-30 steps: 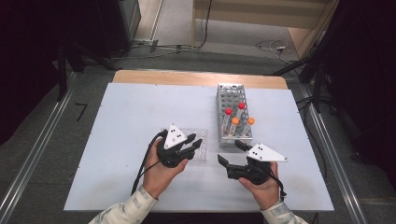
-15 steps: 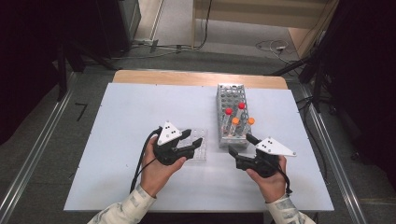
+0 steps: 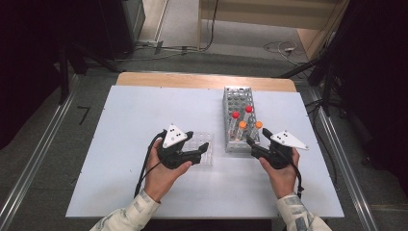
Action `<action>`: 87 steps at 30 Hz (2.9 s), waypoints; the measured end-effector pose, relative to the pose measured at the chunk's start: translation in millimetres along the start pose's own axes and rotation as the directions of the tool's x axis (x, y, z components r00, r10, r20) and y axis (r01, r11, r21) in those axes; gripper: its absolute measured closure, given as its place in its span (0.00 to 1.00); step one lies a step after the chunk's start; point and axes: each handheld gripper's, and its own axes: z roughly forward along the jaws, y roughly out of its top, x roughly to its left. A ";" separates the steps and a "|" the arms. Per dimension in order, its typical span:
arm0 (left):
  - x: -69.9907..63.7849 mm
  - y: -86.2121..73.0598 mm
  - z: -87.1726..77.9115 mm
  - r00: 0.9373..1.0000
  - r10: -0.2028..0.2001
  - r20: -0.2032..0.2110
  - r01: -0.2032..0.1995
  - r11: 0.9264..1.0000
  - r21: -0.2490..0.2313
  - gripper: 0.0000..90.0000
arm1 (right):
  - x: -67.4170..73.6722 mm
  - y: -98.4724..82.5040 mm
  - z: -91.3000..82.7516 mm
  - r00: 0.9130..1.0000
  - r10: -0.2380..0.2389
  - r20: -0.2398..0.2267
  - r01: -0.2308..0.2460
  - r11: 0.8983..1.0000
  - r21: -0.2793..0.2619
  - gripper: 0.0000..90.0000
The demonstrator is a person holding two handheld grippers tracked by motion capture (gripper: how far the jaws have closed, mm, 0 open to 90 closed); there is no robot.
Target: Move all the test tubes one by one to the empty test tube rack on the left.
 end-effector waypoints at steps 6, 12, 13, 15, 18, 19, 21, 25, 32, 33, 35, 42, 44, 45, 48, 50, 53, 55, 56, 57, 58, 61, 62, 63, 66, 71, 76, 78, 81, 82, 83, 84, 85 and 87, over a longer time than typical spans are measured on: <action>1.0 -0.3 0.4 1.000 0.002 -0.007 -0.002 1.000 -0.001 0.36 | -7.1 -1.1 7.2 1.000 0.013 0.006 -0.013 1.000 0.001 0.50; 0.3 -0.3 0.8 1.000 0.000 -0.004 0.000 1.000 -0.001 0.36 | -10.3 -1.3 11.4 1.000 0.007 -0.002 -0.007 1.000 -0.006 0.66; 0.3 -0.4 0.8 1.000 0.001 -0.004 -0.001 1.000 0.000 0.36 | -10.4 -1.3 12.3 1.000 0.005 -0.002 -0.005 1.000 -0.006 0.67; 0.5 -0.5 0.8 1.000 0.000 -0.003 0.000 1.000 0.001 0.36 | -10.5 -1.5 14.0 1.000 0.003 0.001 -0.003 1.000 -0.004 0.70; 0.8 -0.5 0.8 1.000 -0.001 -0.003 0.001 1.000 -0.001 0.36 | -11.0 -1.9 15.7 1.000 0.004 0.008 -0.004 1.000 0.003 0.75; 0.7 -0.6 0.8 1.000 -0.001 -0.003 0.001 1.000 0.000 0.36 | -11.3 -1.9 16.2 1.000 0.003 0.011 -0.003 1.000 0.003 0.77; 0.3 -0.8 1.0 1.000 0.000 -0.002 0.000 1.000 0.001 0.36 | -11.5 -1.8 17.2 1.000 0.006 0.014 -0.006 1.000 0.004 0.78; 0.2 -1.0 1.3 1.000 0.000 -0.002 0.000 1.000 0.001 0.36 | -12.0 -0.9 16.8 1.000 0.003 0.021 -0.003 1.000 0.001 0.80; 1.1 -0.4 0.5 1.000 -0.005 -0.007 0.005 1.000 -0.004 0.34 | -12.4 14.1 1.1 1.000 -0.003 0.014 0.004 0.998 -0.059 0.80; 1.1 -0.4 0.6 1.000 -0.008 -0.007 0.008 1.000 -0.004 0.33 | -12.3 15.9 -0.7 1.000 -0.010 0.017 0.011 0.998 -0.067 0.80; 1.5 -0.3 0.5 1.000 -0.010 -0.010 0.010 1.000 -0.004 0.32 | -11.6 20.1 -5.9 1.000 -0.014 0.017 0.015 0.996 -0.084 0.80; 2.9 0.7 -1.4 1.000 -0.019 -0.009 0.019 1.000 -0.018 0.32 | -11.5 29.5 -20.1 1.000 -0.014 0.007 0.015 0.992 -0.122 0.80; 3.5 1.0 -2.1 1.000 -0.020 -0.011 0.020 1.000 -0.018 0.31 | -10.6 31.4 -24.2 1.000 -0.019 0.002 0.020 0.991 -0.132 0.80; 3.7 1.0 -2.1 1.000 -0.022 -0.011 0.022 1.000 -0.017 0.31 | -10.0 32.3 -26.2 1.000 -0.019 -0.003 0.019 0.991 -0.134 0.80; 3.9 1.1 -2.3 1.000 -0.021 -0.011 0.021 1.000 -0.017 0.31 | -7.2 33.7 -31.7 0.999 -0.030 -0.017 0.027 0.990 -0.139 0.80; 3.7 1.2 -2.5 1.000 -0.023 -0.010 0.023 1.000 -0.019 0.31 | -4.9 33.4 -34.7 0.999 -0.036 -0.027 0.032 0.990 -0.135 0.80; 3.4 1.5 -3.0 1.000 -0.025 -0.010 0.024 0.999 -0.020 0.31 | -0.6 31.9 -38.7 0.998 -0.045 -0.043 0.040 0.991 -0.127 0.80; 3.5 1.8 -3.5 1.000 -0.024 -0.008 0.024 1.000 -0.021 0.31 | 2.6 30.4 -41.1 0.997 -0.048 -0.055 0.041 0.991 -0.125 0.80; 3.5 1.9 -3.6 1.000 -0.025 -0.008 0.024 0.999 -0.022 0.31 | 4.2 29.7 -42.1 0.997 -0.051 -0.062 0.043 0.991 -0.123 0.80; 3.4 2.0 -3.7 1.000 -0.025 -0.009 0.025 0.999 -0.022 0.31 | 5.9 28.9 -42.7 0.996 -0.054 -0.070 0.045 0.992 -0.119 0.80; 3.5 2.1 -3.9 1.000 -0.024 -0.008 0.024 0.999 -0.023 0.31 | 7.7 28.1 -43.3 0.995 -0.055 -0.079 0.046 0.992 -0.116 0.80; 3.1 2.5 -4.8 1.000 -0.024 -0.008 0.024 0.999 -0.025 0.31 | 13.9 25.0 -44.6 0.992 -0.058 -0.109 0.047 0.994 -0.103 0.80; 2.8 2.7 -5.1 1.000 -0.025 -0.007 0.025 0.999 -0.027 0.31 | 16.6 23.5 -44.7 0.991 -0.060 -0.120 0.048 0.994 -0.098 0.80; 2.4 2.9 -5.4 1.000 -0.026 -0.004 0.026 0.999 -0.031 0.31 | 19.4 21.9 -44.7 0.989 -0.066 -0.131 0.054 0.994 -0.093 0.80; 1.6 3.7 -6.7 1.000 -0.024 -0.001 0.024 0.999 -0.034 0.31 | 28.1 17.7 -43.8 0.984 -0.079 -0.162 0.066 0.994 -0.082 0.80; 0.5 4.7 -8.2 1.000 -0.021 0.003 0.021 0.999 -0.040 0.31 | 43.3 13.0 -40.9 0.973 -0.104 -0.206 0.093 0.994 -0.062 0.80; -3.3 5.2 -8.5 1.000 -0.018 0.016 0.019 0.999 -0.043 0.32 | 56.0 6.9 -35.0 0.960 -0.117 -0.254 0.111 0.993 -0.037 0.80; -5.7 5.9 -9.0 0.999 -0.020 0.026 0.021 0.999 -0.045 0.32 | 60.5 4.9 -33.4 0.955 -0.120 -0.272 0.117 0.993 -0.029 0.80; -10.4 6.9 -9.7 0.999 -0.011 0.043 0.013 0.999 -0.046 0.34 | 67.0 2.3 -31.6 0.948 -0.124 -0.294 0.124 0.992 -0.020 0.80; -12.2 7.1 -9.9 0.999 -0.008 0.052 0.010 0.999 -0.046 0.34 | 69.2 1.6 -30.7 0.945 -0.131 -0.300 0.132 0.991 -0.016 0.80; -14.3 7.3 -9.9 0.998 -0.005 0.060 0.008 0.999 -0.048 0.34 | 71.1 0.9 -30.0 0.942 -0.135 -0.306 0.137 0.990 -0.015 0.80; -16.4 7.5 -10.0 0.998 -0.002 0.069 0.005 0.999 -0.049 0.35 | 72.7 0.3 -29.7 0.941 -0.131 -0.311 0.134 0.991 -0.011 0.80; -18.7 7.7 -10.2 0.997 0.002 0.079 0.002 0.999 -0.048 0.36 | 74.2 -0.1 -29.4 0.939 -0.133 -0.317 0.138 0.990 -0.008 0.80; -23.6 8.4 -10.7 0.995 0.009 0.097 -0.004 0.999 -0.052 0.37 | 77.0 -1.0 -28.6 0.936 -0.141 -0.322 0.146 0.989 -0.009 0.80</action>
